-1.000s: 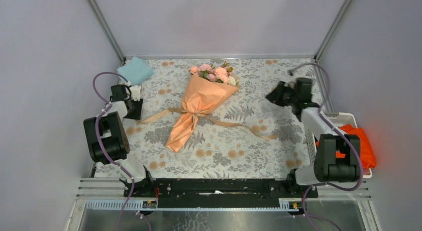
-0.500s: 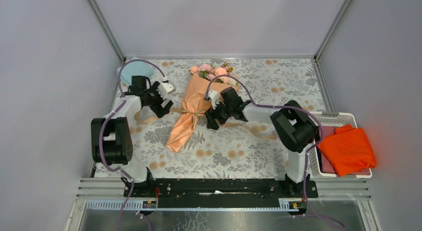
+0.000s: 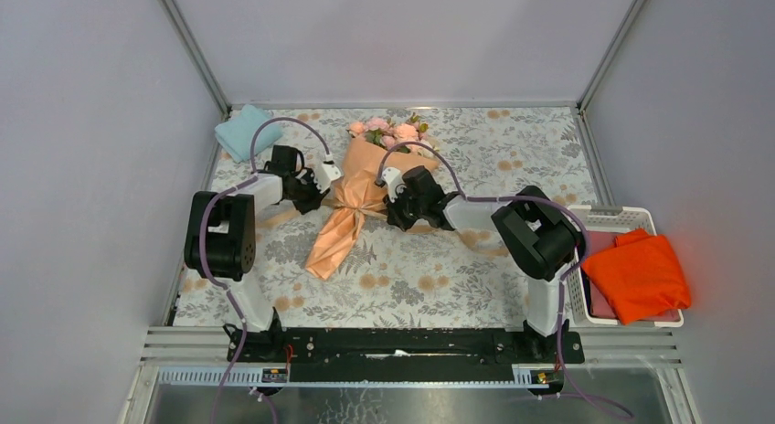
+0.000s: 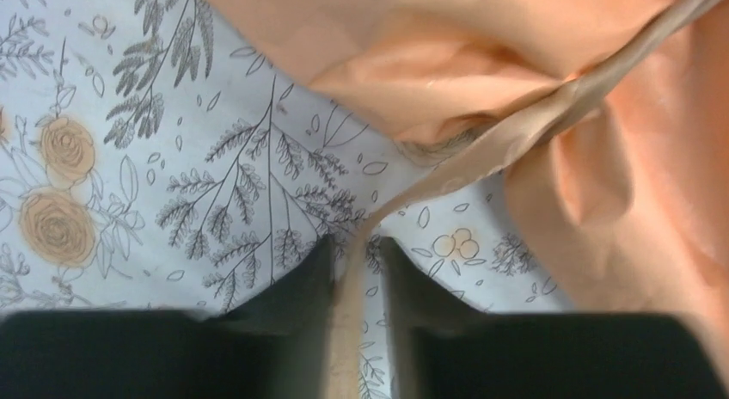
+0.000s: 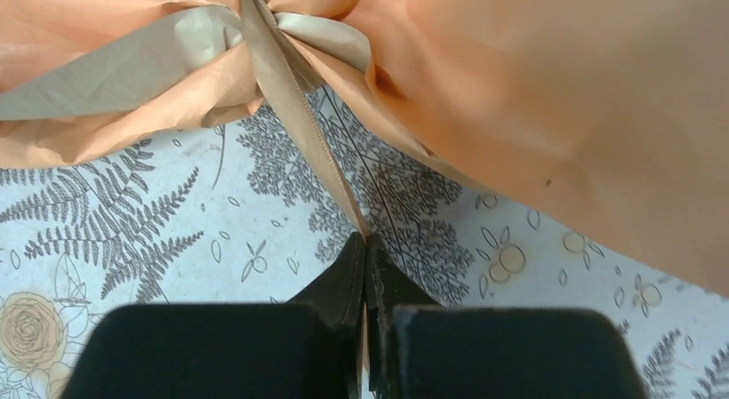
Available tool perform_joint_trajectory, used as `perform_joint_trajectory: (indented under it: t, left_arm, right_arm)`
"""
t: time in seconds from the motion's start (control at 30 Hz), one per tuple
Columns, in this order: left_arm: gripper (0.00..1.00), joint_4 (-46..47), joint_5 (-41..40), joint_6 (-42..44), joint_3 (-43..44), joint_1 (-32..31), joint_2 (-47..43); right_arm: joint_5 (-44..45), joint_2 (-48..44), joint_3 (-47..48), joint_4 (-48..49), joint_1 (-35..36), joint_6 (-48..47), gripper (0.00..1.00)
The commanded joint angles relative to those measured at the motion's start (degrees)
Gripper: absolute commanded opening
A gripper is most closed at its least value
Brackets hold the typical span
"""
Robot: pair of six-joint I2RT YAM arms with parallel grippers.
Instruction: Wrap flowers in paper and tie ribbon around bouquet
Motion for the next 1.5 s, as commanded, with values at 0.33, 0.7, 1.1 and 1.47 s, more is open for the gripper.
perform_joint_trajectory:
  t: [0.33, 0.7, 1.1, 1.47]
  left_arm:
    - [0.00, 6.74, -15.74, -16.05, -2.99, 5.21, 1.79]
    - [0.00, 9.13, -17.72, -16.48, -7.74, 5.86, -1.27]
    - [0.00, -6.06, -4.13, -20.35, -2.79, 0.35, -8.66]
    - [0.00, -22.79, 20.19, -31.04, 13.54, -16.06, -15.81]
  right_arm:
    - [-4.66, -13.54, -18.78, 6.57, -21.79, 21.71, 0.00]
    - [-7.09, -18.87, -27.73, 12.25, -32.77, 25.58, 0.00]
    - [-12.78, -22.22, -25.41, 9.16, -31.90, 21.93, 0.00]
    - [-21.62, -35.31, -20.77, -0.80, -27.88, 18.07, 0.54]
